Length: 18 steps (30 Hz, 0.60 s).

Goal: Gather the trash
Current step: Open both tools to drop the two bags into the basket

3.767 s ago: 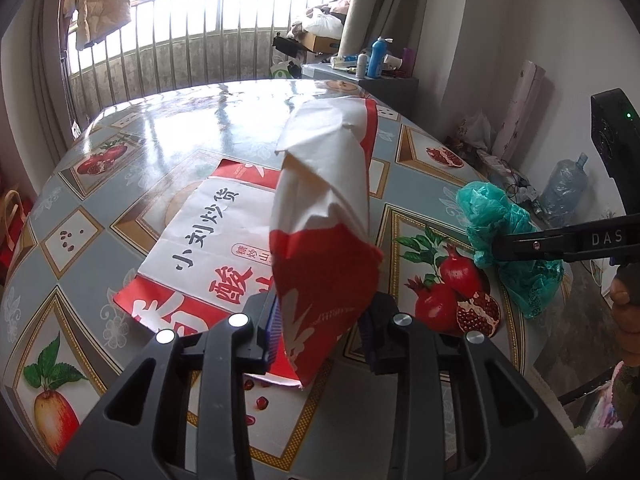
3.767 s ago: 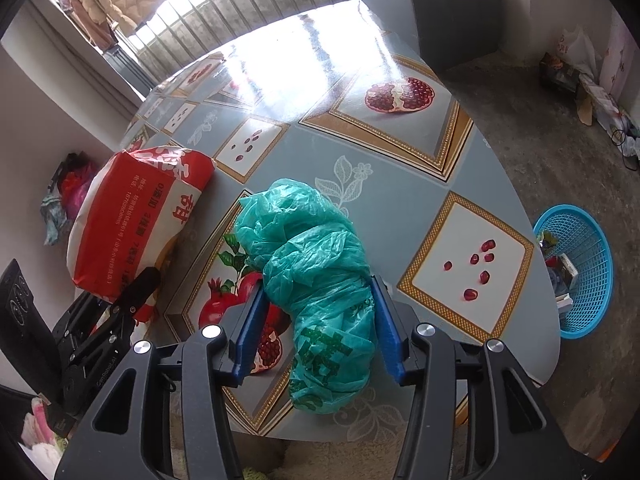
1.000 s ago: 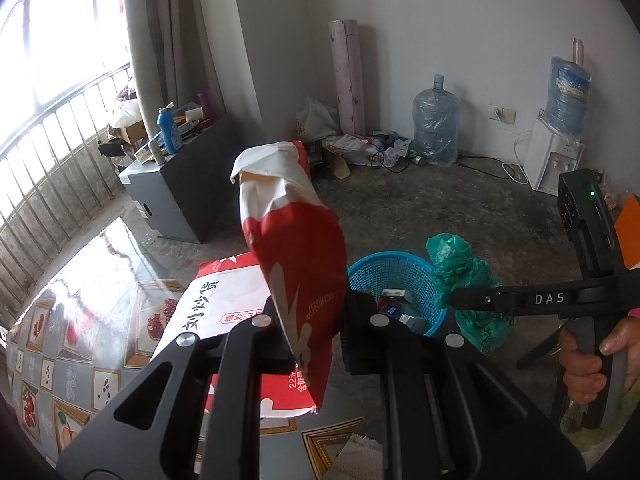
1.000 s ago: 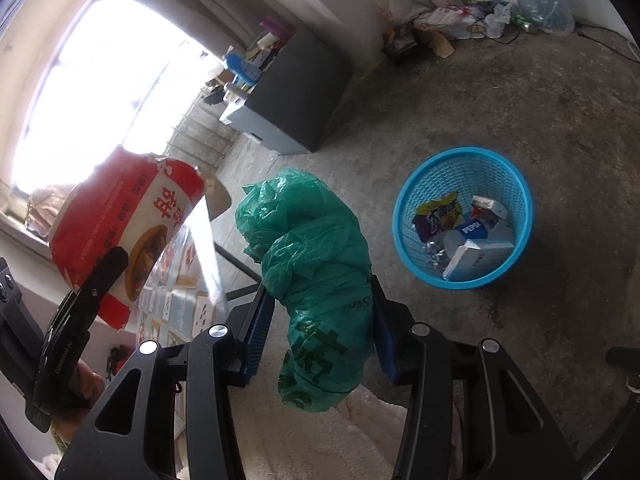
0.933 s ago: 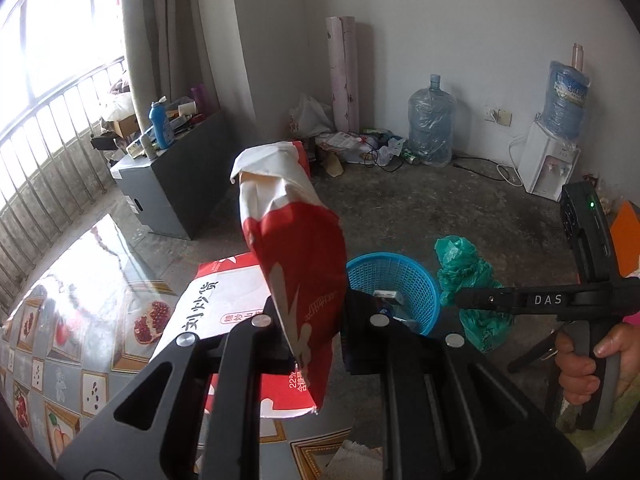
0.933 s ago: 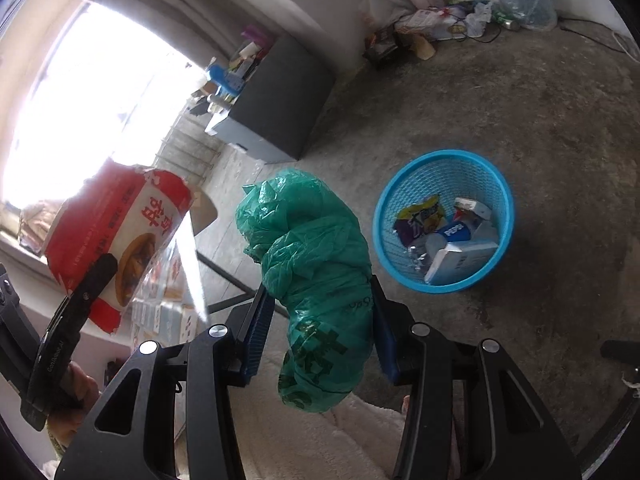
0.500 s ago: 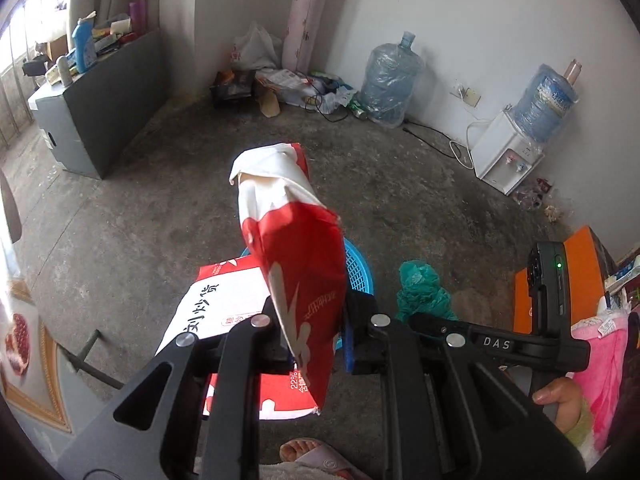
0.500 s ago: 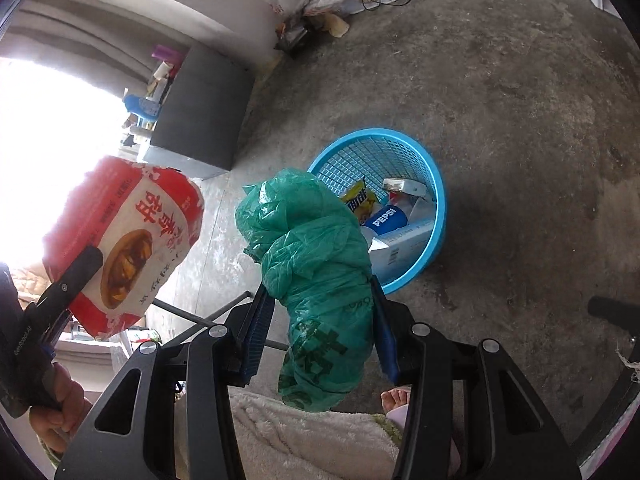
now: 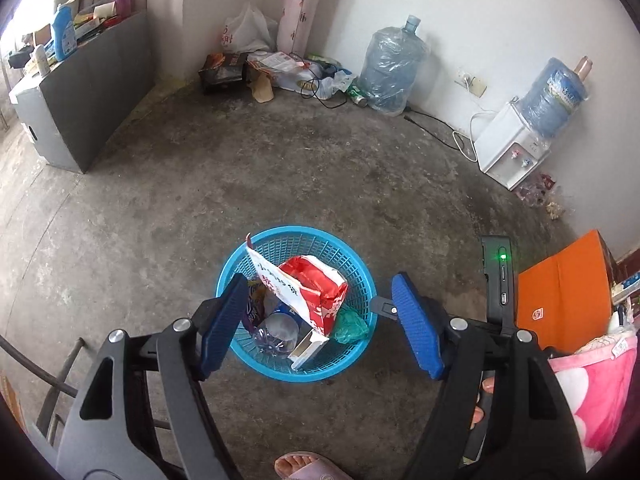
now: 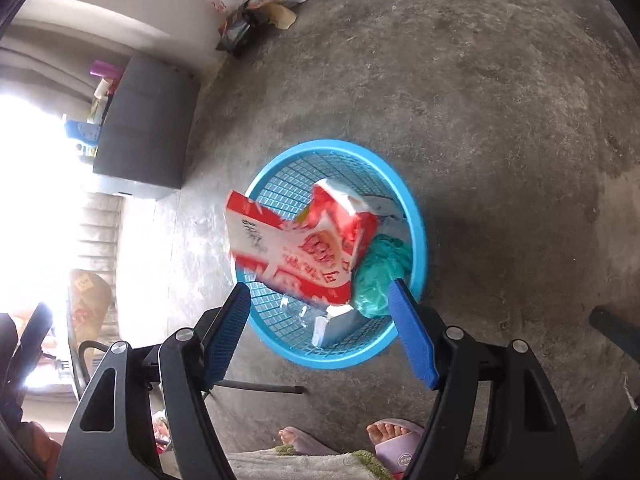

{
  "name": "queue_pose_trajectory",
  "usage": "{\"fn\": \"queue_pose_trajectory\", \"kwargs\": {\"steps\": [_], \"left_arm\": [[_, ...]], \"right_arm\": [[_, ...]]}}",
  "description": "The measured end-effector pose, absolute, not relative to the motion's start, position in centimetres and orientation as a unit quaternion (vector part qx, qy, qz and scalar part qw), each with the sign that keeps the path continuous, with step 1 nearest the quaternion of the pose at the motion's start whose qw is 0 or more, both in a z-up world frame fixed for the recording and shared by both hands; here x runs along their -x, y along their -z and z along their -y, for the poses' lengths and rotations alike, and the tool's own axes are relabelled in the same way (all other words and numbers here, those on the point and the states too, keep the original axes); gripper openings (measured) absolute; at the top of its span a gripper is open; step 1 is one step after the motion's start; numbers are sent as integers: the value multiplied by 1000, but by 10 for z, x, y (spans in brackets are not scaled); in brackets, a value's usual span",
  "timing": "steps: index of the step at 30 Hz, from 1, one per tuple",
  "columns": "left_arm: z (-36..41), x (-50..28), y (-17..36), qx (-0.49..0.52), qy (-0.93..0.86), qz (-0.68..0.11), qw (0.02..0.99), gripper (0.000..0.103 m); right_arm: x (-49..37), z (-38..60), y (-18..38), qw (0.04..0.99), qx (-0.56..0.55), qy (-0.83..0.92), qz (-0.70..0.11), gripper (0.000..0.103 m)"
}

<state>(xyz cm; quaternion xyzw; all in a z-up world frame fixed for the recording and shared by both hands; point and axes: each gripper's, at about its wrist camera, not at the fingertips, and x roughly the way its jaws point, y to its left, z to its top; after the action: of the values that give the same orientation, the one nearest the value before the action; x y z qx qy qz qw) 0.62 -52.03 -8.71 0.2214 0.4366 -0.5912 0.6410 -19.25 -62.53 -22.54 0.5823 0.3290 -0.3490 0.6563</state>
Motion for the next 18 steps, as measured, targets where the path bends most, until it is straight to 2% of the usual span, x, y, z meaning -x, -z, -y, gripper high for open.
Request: {"fn": "queue_pose_trajectory", "kwargs": {"steps": [8, 13, 18], "left_arm": [[464, -11, 44, -195, 592, -418, 661, 70], [396, -10, 5, -162, 596, -379, 689, 76], [321, -9, -22, -148, 572, -361, 722, 82]], "right_arm": [[213, 597, 186, 684, -537, 374, -322, 69], [199, 561, 132, 741, -456, 364, -333, 70], [181, 509, 73, 802, -361, 342, -330, 79]]}}
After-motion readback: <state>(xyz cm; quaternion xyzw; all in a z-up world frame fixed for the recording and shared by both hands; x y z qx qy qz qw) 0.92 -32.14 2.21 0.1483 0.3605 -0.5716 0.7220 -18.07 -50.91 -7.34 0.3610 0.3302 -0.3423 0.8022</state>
